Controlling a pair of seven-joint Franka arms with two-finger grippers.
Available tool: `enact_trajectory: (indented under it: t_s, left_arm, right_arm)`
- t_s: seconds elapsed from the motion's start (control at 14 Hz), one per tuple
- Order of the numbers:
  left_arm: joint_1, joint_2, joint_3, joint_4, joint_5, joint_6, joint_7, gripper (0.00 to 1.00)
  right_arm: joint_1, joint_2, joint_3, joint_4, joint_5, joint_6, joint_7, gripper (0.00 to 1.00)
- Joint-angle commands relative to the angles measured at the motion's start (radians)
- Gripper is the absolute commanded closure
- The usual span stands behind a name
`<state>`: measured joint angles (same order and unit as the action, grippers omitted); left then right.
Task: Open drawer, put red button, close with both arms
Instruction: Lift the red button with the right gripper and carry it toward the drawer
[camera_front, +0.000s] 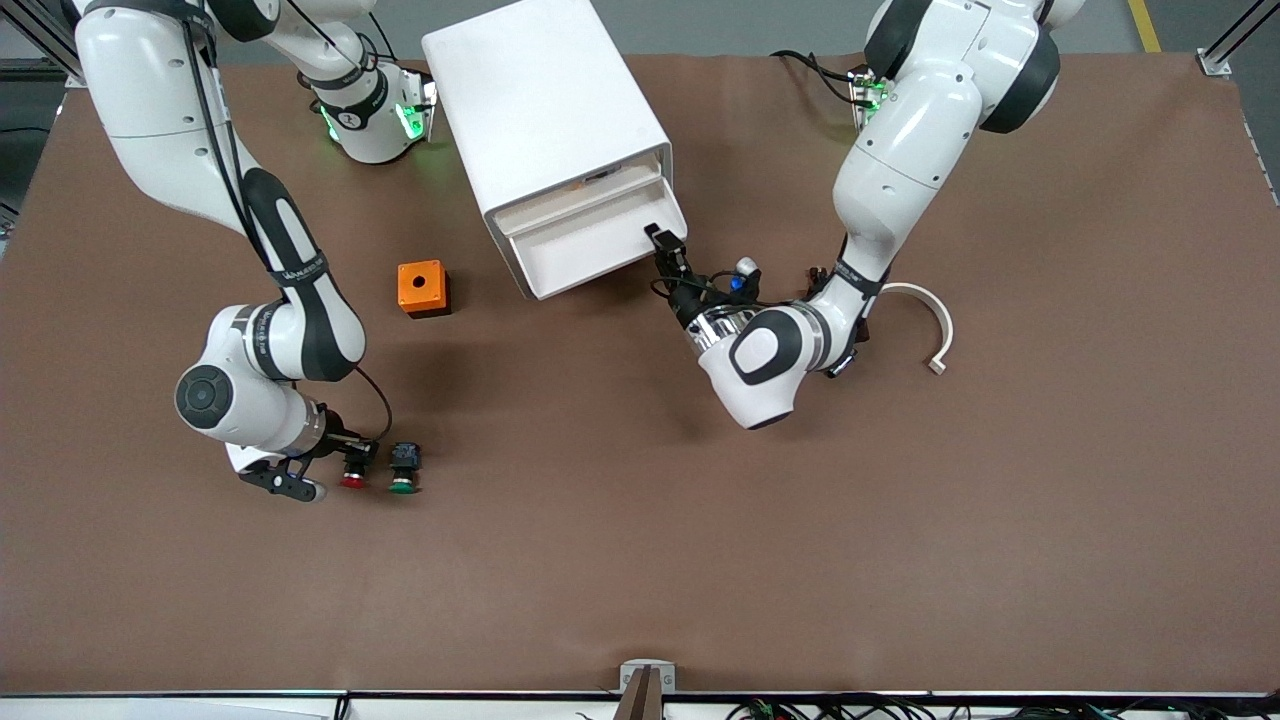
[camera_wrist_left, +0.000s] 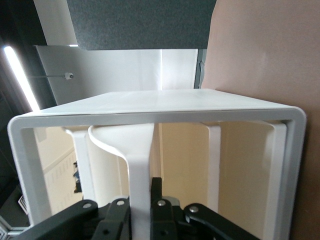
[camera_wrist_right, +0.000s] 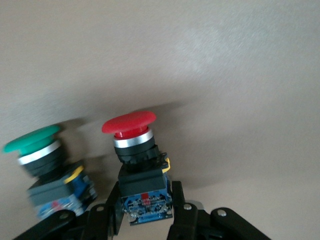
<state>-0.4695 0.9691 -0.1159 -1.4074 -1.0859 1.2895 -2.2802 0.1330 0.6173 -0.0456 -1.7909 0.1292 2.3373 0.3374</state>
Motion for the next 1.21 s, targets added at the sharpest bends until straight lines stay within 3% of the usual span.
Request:
enact_trajectory:
  t_s: [0.0,0.29,0.43,0.5,0.57,0.71,0.79,1.14]
  left_arm:
    - [0.043,0.011,0.005,0.008,-0.006,-0.010,0.027,0.94]
    - [0.066,0.010,0.005,0.010,-0.009,-0.010,0.027,0.94]
    - [0.066,0.011,0.005,0.013,-0.017,-0.007,0.028,0.86]
    - [0.071,0.014,0.005,0.025,-0.031,-0.001,0.034,0.76]
    - [0.075,0.025,0.005,0.039,-0.058,0.001,0.047,0.60]
    - [0.075,0.026,0.005,0.050,-0.087,0.001,0.102,0.12]
    - [0.077,0.025,0.004,0.062,-0.089,-0.001,0.128,0.00]
    - [0.141,0.014,0.005,0.137,-0.115,-0.001,0.380,0.00]
  right_arm:
    - [0.059,-0.123,0.001,-0.007,0.012,-0.145,0.142,1.00]
    - [0.180,-0.258,0.007,-0.015,0.018,-0.274,0.401,1.00]
    - [0.258,-0.319,0.012,-0.013,0.064,-0.334,0.574,1.00]
    - [0.298,-0.352,0.012,-0.015,0.070,-0.352,0.648,1.00]
    - [0.341,-0.379,0.012,-0.015,0.072,-0.369,0.738,1.00]
    - [0.420,-0.412,0.012,-0.016,0.072,-0.374,0.889,1.00]
    - [0.472,-0.413,0.010,-0.018,0.072,-0.368,0.976,1.00]
    - [0.644,-0.415,0.009,-0.135,0.063,-0.176,1.313,1.00]
